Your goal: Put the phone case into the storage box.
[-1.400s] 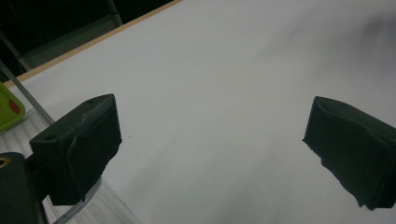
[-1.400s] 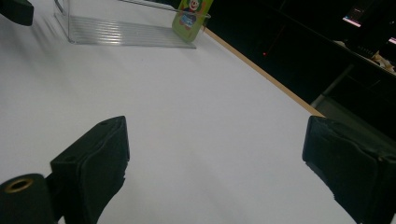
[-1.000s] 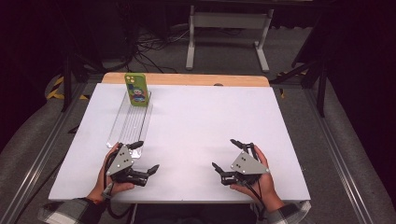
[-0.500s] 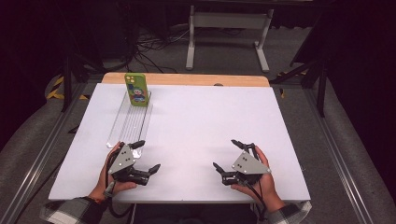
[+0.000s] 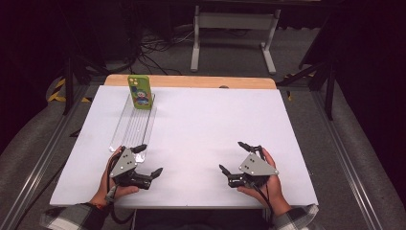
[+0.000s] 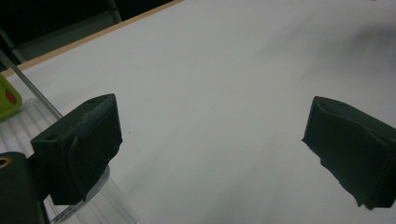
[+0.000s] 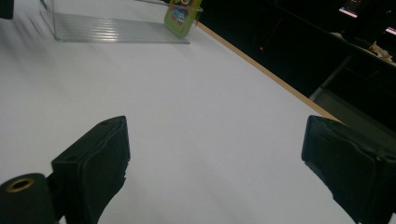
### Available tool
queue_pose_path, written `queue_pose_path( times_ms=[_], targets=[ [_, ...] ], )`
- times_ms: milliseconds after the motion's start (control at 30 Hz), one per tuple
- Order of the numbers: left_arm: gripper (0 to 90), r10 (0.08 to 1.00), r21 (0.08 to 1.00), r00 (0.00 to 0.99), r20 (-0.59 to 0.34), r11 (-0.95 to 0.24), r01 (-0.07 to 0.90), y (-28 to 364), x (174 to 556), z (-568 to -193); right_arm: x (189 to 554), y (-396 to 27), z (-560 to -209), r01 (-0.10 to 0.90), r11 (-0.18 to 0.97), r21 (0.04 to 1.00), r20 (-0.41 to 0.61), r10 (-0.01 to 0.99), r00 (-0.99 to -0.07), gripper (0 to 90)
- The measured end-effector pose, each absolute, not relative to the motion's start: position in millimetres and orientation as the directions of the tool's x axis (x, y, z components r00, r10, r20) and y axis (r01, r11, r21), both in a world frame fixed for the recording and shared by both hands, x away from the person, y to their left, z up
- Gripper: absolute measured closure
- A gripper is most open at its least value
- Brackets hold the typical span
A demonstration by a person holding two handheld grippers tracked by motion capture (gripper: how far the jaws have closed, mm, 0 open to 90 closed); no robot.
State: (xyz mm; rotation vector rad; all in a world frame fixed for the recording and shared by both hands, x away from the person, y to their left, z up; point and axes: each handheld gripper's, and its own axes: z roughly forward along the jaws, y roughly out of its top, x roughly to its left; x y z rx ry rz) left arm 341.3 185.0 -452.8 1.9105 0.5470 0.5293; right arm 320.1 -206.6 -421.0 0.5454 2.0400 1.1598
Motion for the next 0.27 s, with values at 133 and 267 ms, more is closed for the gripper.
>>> queue_pose_path(
  times_ms=[133,267],
  targets=[
    [4.9,0.576,0.92,0.808,0.124,-0.372,0.124,180.9,341.4,-451.4,322.2,-211.0,-424.7,0.029,0.519,0.854,-0.382,0.664,-0.643,9.0],
    [4.9,0.571,0.918,0.81,0.133,-0.379,0.117,179.9,341.2,-451.0,322.9,-213.9,-423.8,0.038,0.501,0.865,-0.363,0.675,-0.643,8.9]
  ],
)
